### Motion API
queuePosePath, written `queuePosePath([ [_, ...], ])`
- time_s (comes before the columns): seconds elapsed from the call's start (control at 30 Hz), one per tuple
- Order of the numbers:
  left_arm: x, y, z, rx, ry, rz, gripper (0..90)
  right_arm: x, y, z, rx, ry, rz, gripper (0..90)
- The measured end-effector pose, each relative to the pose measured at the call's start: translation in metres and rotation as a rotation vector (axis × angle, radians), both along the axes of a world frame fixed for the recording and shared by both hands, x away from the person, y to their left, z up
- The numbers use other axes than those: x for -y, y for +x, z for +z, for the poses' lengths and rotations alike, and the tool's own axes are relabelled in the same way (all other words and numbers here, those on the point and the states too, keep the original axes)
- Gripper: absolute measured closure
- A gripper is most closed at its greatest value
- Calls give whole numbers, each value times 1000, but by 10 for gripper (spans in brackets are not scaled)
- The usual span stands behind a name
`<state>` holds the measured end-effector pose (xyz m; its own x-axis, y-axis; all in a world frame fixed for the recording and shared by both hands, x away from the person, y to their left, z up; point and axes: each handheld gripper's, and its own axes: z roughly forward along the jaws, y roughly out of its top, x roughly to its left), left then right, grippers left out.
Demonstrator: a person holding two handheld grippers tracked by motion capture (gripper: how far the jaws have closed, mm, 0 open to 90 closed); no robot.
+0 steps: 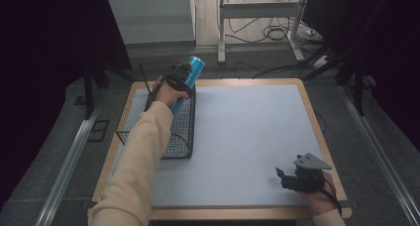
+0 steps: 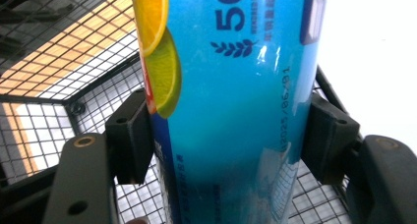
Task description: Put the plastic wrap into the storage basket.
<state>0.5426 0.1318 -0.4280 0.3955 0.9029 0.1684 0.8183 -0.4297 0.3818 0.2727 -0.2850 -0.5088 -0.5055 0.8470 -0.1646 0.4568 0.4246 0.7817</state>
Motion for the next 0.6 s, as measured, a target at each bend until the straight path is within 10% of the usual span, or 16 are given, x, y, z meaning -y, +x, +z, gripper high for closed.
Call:
queuePosePath([
  [0.4,2,-5,4,28,42,-17,298,0,-1,1,1,2,2,145],
  [0.6,0,-21,23,86,-31,-26,228,-1,0,0,-4,1,3,145],
])
